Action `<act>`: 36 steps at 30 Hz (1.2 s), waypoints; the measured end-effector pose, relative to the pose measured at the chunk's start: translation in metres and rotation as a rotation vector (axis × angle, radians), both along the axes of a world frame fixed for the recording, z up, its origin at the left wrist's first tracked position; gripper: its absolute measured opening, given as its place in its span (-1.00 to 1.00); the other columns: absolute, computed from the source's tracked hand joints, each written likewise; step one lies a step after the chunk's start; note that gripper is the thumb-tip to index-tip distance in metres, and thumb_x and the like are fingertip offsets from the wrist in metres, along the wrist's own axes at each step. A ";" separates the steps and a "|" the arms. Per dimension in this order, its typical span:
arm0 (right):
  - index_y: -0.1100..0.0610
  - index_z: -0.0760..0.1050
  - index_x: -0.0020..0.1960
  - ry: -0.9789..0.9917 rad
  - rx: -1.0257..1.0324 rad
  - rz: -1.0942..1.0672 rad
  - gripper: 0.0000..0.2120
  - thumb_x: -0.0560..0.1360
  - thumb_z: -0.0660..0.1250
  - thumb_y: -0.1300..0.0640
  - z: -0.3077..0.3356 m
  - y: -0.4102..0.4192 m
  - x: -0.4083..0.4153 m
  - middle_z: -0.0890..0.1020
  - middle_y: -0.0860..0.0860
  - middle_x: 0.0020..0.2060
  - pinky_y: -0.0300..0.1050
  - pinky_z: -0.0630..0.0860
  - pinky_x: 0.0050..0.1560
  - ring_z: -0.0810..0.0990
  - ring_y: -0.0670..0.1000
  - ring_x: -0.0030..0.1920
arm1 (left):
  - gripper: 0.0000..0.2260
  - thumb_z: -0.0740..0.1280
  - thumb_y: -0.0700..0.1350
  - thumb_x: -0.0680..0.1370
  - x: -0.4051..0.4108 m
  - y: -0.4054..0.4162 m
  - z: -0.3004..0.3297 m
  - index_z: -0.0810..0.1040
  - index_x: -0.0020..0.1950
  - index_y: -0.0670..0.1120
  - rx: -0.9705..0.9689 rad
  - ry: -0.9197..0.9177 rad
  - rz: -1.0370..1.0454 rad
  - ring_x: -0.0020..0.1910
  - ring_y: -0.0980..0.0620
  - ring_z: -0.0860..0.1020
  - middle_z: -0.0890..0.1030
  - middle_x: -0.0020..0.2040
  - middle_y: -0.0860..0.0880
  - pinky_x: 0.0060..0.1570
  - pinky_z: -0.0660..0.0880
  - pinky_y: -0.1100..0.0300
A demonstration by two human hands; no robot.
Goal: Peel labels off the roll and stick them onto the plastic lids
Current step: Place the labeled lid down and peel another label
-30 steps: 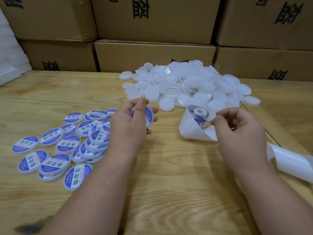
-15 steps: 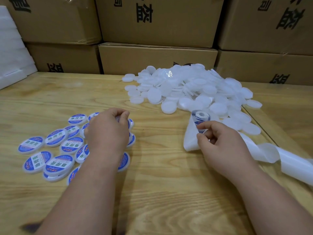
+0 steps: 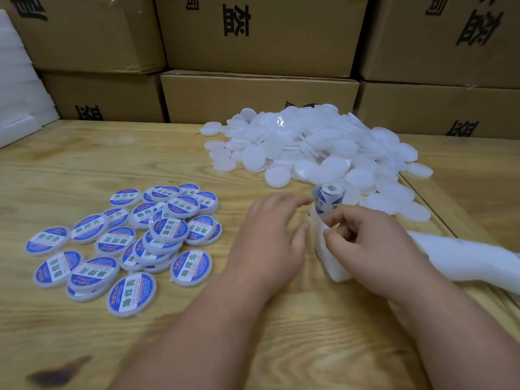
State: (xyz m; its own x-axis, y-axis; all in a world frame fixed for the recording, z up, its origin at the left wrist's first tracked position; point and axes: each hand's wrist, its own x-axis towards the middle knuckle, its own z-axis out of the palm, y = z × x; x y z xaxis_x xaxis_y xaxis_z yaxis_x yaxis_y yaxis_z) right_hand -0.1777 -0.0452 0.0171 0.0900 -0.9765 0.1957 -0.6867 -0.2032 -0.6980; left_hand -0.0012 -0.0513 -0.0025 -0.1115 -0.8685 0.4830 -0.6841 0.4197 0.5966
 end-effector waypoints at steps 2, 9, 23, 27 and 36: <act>-0.09 0.54 -0.21 0.008 0.035 0.008 -0.92 0.45 0.33 0.05 0.003 0.001 -0.002 0.59 -0.20 -0.42 -0.31 0.39 -0.43 0.48 -0.20 -0.45 | -0.58 0.37 -0.06 0.56 -0.005 -0.004 -0.005 0.47 0.42 0.15 0.047 0.000 -0.037 0.32 0.14 0.41 0.53 0.31 0.17 0.32 0.29 0.28; -0.12 0.47 -0.32 0.084 0.145 -0.001 -0.82 0.44 0.29 -0.13 0.012 0.005 -0.006 0.51 -0.21 -0.51 -0.27 0.31 -0.46 0.45 -0.21 -0.47 | -0.56 0.42 0.07 0.54 -0.003 -0.012 -0.012 0.46 0.42 0.20 0.251 0.074 -0.043 0.34 0.17 0.45 0.55 0.29 0.25 0.35 0.38 0.18; -0.03 0.47 -0.19 0.076 0.042 -0.149 -0.95 0.41 0.33 0.09 0.003 -0.002 -0.009 0.58 -0.19 -0.26 -0.18 0.37 -0.44 0.48 -0.11 -0.44 | -0.67 0.26 -0.15 0.54 -0.008 -0.060 -0.013 0.53 0.26 0.13 0.120 -0.056 0.233 0.30 0.00 0.45 0.55 0.27 0.09 0.30 0.38 0.02; -0.03 0.43 -0.18 0.099 0.070 -0.148 -0.94 0.41 0.29 0.12 0.002 -0.003 -0.012 0.55 -0.09 -0.35 -0.13 0.39 -0.41 0.51 -0.03 -0.36 | -0.61 0.30 -0.09 0.56 -0.007 -0.093 -0.015 0.45 0.39 0.08 0.092 -0.152 0.317 0.41 -0.02 0.36 0.46 0.40 0.09 0.36 0.29 -0.01; -0.09 0.47 -0.13 0.033 0.113 -0.169 -0.81 0.51 0.17 -0.15 0.006 -0.004 -0.012 0.57 -0.17 -0.44 -0.03 0.54 -0.36 0.54 -0.07 -0.40 | -0.59 0.29 0.10 0.62 -0.004 -0.130 -0.015 0.37 0.47 0.15 0.219 -0.142 0.317 0.45 -0.07 0.34 0.50 0.39 0.06 0.39 0.23 -0.09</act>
